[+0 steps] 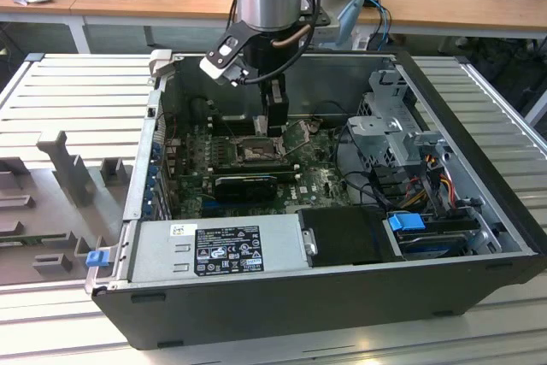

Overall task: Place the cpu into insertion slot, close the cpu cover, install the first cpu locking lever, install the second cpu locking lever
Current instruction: 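Place the cpu into insertion slot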

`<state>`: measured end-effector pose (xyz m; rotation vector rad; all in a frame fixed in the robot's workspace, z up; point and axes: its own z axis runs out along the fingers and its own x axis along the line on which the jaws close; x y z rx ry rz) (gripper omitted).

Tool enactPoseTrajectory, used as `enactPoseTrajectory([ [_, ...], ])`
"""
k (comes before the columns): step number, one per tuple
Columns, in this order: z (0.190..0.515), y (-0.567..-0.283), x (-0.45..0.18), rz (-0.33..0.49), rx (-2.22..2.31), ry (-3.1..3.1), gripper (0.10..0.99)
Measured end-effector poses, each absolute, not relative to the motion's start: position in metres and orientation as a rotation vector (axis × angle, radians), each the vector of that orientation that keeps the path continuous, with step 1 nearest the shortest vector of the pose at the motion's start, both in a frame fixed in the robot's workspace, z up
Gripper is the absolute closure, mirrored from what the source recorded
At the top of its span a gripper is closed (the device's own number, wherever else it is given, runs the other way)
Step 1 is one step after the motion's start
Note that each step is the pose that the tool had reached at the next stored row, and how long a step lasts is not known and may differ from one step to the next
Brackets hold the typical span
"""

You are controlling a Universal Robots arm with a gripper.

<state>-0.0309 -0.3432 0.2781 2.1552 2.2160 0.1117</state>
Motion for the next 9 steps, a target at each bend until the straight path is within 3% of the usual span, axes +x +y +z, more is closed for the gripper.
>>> enactPoseTrajectory([
  [9, 0.2695, -0.3432, -0.0311, 0.112, 2.156, 2.216, 0.557],
])
